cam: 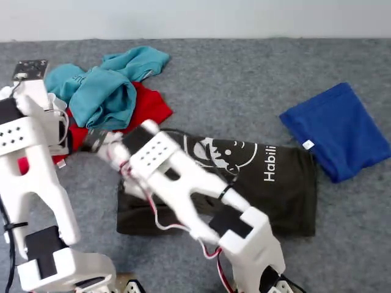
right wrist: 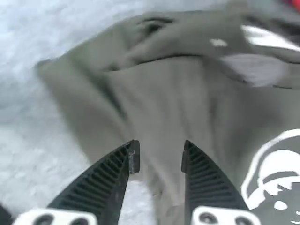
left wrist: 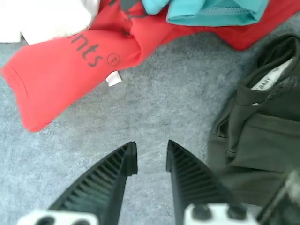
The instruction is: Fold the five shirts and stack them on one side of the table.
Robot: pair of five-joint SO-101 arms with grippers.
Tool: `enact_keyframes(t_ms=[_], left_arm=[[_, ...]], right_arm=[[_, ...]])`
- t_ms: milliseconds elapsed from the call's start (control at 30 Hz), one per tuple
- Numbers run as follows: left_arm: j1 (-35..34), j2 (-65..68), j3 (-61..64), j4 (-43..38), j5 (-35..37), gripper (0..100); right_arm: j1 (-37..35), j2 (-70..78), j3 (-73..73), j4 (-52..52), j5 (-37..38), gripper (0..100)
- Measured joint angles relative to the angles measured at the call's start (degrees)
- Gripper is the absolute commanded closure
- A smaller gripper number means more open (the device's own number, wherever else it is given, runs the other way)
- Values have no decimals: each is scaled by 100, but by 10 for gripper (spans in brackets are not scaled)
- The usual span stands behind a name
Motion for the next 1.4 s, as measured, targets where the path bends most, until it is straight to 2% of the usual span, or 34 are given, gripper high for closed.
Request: enact_keyframes(t_ms=[167,333,600,1000,1400], left_arm=[[-818,0,-123,0,0,885],[-1424,0,-475,9,0,885],[-2497,0,-1178,9,0,885],[-2549,0,-1187,9,0,885],[-2444,0,-1187,9,0,885]], right_arm=[[-536,0,53,123,105,948],[-958,-9,686,97,105,946],[-1081,-9,1670,-501,105,905],[-1231,-229,2760,-1582,97,902],[-1196,-862,2778,-1345,360,901]])
